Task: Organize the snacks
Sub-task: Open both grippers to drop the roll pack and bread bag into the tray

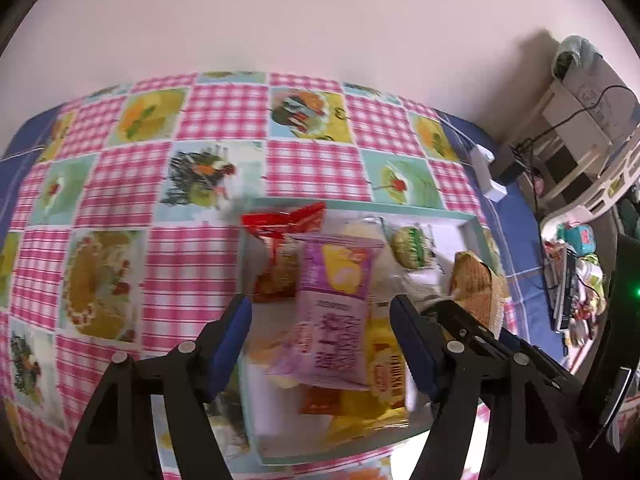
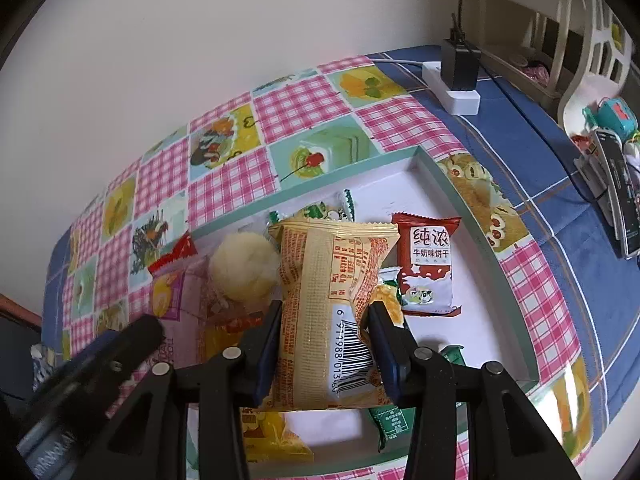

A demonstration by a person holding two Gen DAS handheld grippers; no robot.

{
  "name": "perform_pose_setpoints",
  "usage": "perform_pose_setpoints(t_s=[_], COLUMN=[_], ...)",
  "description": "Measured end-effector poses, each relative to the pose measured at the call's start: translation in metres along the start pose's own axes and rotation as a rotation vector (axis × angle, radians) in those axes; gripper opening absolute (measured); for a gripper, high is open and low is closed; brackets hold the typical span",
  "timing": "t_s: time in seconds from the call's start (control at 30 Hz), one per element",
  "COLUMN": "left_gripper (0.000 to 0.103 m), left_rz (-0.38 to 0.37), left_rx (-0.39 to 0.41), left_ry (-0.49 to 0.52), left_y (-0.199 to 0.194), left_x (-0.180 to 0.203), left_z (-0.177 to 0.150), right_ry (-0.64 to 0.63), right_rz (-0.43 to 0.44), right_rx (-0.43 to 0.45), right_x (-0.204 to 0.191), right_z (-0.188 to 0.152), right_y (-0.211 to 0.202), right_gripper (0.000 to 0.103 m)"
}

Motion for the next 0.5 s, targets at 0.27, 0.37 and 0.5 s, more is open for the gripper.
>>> perform_pose_setpoints(t_s=[0.27, 0.37, 0.5], left_gripper=[0.086, 0.098, 0.1], left_rz=[0.119, 0.187, 0.274], left_rx=[0.047, 0.066, 0.076], left_ry=[-0.047, -0.067, -0.062], left_y=[-0.013, -0.018, -0.023], left_x=[-0.036, -0.053, -0.071], left_z=[-0.005, -0.01, -0.02], right_ry=[-0.049, -0.062, -0.08], right_rz=[-0.002, -0.01, -0.022], right_rx=[-0.001, 0.001, 0.028], right_x=[-0.011, -0.014, -0.02], right_z=[-0.01, -0.016, -0.023], right_y=[0.0, -0.001, -0.007], right_gripper=[0.063, 0.069, 0.08])
Point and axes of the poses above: each gripper's, at about its wrist camera, not at the fingertips, and y roughly the way its jaws point, x to its right, z to its top, the point moved 5 cm from there along y, roughly the way its jaws point, and after that the axes turned 1 degree about z, right-handed, at the moved point
